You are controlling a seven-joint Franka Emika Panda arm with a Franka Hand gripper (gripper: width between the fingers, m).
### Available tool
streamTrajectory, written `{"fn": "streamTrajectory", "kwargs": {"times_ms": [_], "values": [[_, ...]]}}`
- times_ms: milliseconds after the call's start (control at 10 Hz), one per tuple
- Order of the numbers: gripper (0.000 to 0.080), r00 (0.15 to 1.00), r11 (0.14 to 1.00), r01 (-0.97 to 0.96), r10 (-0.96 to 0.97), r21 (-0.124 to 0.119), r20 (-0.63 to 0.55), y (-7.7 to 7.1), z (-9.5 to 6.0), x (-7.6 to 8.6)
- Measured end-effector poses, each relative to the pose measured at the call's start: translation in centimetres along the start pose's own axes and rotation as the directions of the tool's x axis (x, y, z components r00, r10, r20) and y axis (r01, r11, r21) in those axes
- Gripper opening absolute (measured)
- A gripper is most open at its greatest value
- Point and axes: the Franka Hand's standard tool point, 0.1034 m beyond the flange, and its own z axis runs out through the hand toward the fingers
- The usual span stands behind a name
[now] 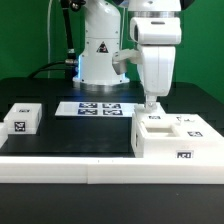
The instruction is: Assemble cabinet
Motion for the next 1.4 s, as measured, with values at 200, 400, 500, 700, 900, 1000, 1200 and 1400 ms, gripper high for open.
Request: {"fn": "streamTrajectory", "kwargs": {"times_ms": [200,400,500,700,900,1000,1200,1400], "values": [[0.0068,1.000,1.000,0.011,-0.011,-0.007,-0.003,2.3,-0.1,0.0],[0.0068,1.000,1.000,0.017,-0.018,-0.015,-0.006,3.0,-0.1,0.0],[0.0068,1.000,1.000,0.017,-0.017,-0.016,-0.006,3.0,-0.1,0.0],[0.0068,1.000,1.000,0.017,-0.017,-0.016,-0.006,3.0,-0.1,0.0],[0.0068,1.000,1.000,0.022,-0.022,-0.013,-0.007,4.1,-0.1,0.0],[0.0068,1.000,1.000,0.021,-0.021,-0.015,-0.009,5.1,-0.1,0.1],[0.0069,0.999,0.999,0.029,-0.030,-0.022,-0.012,6.7,-0.2,0.2],[0.0069,0.999,0.999,0.046,-0.046,-0.013,-0.011,7.1,0.0,0.2]]}}
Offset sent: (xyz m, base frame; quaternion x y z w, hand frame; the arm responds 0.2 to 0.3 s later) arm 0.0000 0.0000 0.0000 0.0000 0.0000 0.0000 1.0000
